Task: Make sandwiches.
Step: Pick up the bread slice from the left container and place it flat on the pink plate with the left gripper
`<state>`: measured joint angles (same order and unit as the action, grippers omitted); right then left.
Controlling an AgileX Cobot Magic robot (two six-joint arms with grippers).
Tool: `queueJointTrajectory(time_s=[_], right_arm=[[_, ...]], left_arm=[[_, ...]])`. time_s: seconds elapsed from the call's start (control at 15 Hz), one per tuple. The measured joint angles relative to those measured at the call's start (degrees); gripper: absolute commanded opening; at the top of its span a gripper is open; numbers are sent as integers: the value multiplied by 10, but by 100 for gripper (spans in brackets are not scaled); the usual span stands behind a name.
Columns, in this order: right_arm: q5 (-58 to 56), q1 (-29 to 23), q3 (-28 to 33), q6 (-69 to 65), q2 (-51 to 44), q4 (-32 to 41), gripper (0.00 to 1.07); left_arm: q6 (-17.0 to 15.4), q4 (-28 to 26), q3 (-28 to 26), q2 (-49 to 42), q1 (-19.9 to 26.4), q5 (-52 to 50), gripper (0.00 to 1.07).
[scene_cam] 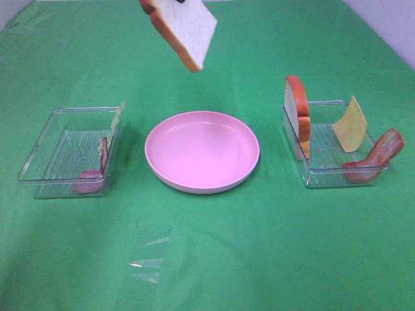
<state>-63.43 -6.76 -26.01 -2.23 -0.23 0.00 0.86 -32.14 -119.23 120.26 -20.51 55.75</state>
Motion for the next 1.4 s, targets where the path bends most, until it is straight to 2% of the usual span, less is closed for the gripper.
queueJointTrajectory(time_s=[0.13, 0.33, 0.47, 0.87, 1.4], right_arm=[[0, 0, 0, 0, 0, 0, 89], [0, 0, 0, 0, 0, 0, 89], [0, 0, 0, 0, 0, 0, 89], [0, 0, 0, 0, 0, 0, 89], [0, 0, 0, 0, 0, 0, 89]], left_arm=[[0, -5, 0, 29, -30, -13, 14], [-4, -20, 0, 65, -51, -15, 14], [-9, -28, 0, 77, -51, -15, 14], [-63, -34, 0, 135, -51, 2, 14], [-69, -40, 0, 191, -51, -4, 15]])
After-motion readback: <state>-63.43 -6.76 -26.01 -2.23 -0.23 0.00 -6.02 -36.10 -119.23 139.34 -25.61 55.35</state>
